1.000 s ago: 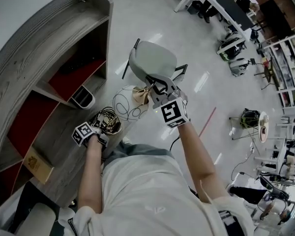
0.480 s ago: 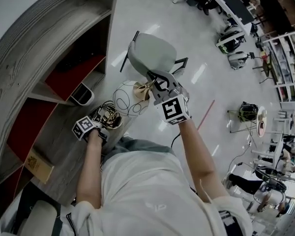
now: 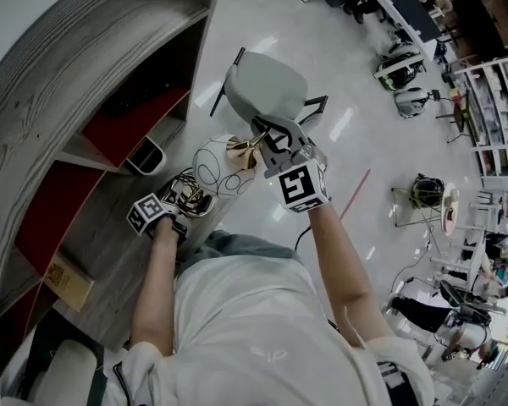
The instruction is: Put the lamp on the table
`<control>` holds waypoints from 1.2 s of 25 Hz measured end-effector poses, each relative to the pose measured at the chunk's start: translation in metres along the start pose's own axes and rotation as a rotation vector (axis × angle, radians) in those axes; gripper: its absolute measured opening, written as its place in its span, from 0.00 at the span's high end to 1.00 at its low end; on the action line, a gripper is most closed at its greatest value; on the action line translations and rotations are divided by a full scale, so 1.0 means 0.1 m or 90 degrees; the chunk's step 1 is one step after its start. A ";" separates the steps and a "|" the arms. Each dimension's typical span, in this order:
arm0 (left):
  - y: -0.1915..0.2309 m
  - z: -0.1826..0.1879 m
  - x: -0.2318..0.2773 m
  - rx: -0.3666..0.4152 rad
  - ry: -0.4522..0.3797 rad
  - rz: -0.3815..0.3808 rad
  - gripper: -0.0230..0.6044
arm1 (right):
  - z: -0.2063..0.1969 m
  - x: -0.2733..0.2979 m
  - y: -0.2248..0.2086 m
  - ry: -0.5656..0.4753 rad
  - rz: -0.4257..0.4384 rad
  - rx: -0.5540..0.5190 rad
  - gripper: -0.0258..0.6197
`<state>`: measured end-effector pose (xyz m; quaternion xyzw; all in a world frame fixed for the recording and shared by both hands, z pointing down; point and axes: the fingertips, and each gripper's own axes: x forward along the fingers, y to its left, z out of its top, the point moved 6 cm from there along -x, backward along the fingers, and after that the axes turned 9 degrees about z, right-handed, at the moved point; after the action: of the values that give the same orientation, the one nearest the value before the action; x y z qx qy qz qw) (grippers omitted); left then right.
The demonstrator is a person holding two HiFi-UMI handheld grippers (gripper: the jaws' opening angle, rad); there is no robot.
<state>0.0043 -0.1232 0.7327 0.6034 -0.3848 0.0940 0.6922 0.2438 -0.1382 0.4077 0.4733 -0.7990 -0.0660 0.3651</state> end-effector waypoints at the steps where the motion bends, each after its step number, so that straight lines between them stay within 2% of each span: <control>1: -0.01 -0.01 -0.01 -0.002 -0.003 0.002 0.62 | 0.03 0.00 0.00 0.000 0.003 -0.004 0.91; 5: -0.02 -0.04 -0.08 -0.018 -0.001 0.007 0.55 | 0.10 -0.02 -0.03 0.000 0.011 -0.007 0.90; 13: 0.23 -0.02 -0.36 -0.034 -0.013 0.051 0.55 | 0.32 0.09 0.15 0.003 0.026 -0.029 0.89; 17: 0.49 0.05 -0.55 -0.035 -0.038 0.070 0.55 | 0.48 0.28 0.42 0.005 0.038 -0.063 0.89; 21: 0.56 0.09 -0.75 -0.054 -0.075 0.072 0.57 | 0.64 0.33 0.59 0.000 0.056 -0.085 0.88; 23: 0.58 0.09 -0.86 -0.064 -0.097 0.066 0.62 | 0.70 0.35 0.67 -0.003 0.066 -0.101 0.88; 25: 0.59 0.10 -0.98 -0.074 -0.123 0.057 0.78 | 0.77 0.39 0.74 -0.007 0.077 -0.116 0.87; 27: 0.57 0.11 -1.12 -0.082 -0.151 0.043 0.89 | 0.84 0.42 0.82 -0.014 0.089 -0.128 0.87; 30: 0.51 0.12 -1.33 -0.088 -0.191 -0.001 0.94 | 0.93 0.45 0.95 -0.025 0.110 -0.144 0.86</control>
<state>-0.1221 -0.0770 0.6855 0.5619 -0.4891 -0.0245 0.6666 0.1035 -0.1446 0.4065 0.3571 -0.8312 -0.1333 0.4048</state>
